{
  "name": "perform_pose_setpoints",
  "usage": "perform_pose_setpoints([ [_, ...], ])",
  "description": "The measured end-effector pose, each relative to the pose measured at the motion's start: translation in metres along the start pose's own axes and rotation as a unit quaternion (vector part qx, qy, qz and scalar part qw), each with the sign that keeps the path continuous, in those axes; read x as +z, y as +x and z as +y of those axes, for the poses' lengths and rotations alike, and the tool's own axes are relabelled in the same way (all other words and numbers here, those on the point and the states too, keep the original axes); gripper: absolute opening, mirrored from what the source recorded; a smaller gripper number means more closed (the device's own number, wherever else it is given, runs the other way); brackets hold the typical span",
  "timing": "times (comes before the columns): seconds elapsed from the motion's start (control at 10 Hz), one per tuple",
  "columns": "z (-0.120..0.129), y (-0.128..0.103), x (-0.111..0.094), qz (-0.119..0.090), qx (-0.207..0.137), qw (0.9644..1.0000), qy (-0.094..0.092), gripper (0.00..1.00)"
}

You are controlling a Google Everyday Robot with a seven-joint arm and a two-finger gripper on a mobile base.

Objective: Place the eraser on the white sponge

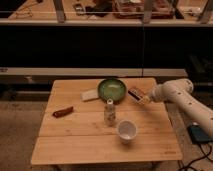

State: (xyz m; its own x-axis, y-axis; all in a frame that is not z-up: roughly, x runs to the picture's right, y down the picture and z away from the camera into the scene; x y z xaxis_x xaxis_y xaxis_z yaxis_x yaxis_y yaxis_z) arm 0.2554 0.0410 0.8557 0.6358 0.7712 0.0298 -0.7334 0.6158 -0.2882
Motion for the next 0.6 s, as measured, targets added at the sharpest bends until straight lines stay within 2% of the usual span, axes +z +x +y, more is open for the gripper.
perform_pose_setpoints([
  [0.6, -0.0026, 0.0036, -0.0019, 0.001, 0.003, 1.0, 0.002, 0.0],
])
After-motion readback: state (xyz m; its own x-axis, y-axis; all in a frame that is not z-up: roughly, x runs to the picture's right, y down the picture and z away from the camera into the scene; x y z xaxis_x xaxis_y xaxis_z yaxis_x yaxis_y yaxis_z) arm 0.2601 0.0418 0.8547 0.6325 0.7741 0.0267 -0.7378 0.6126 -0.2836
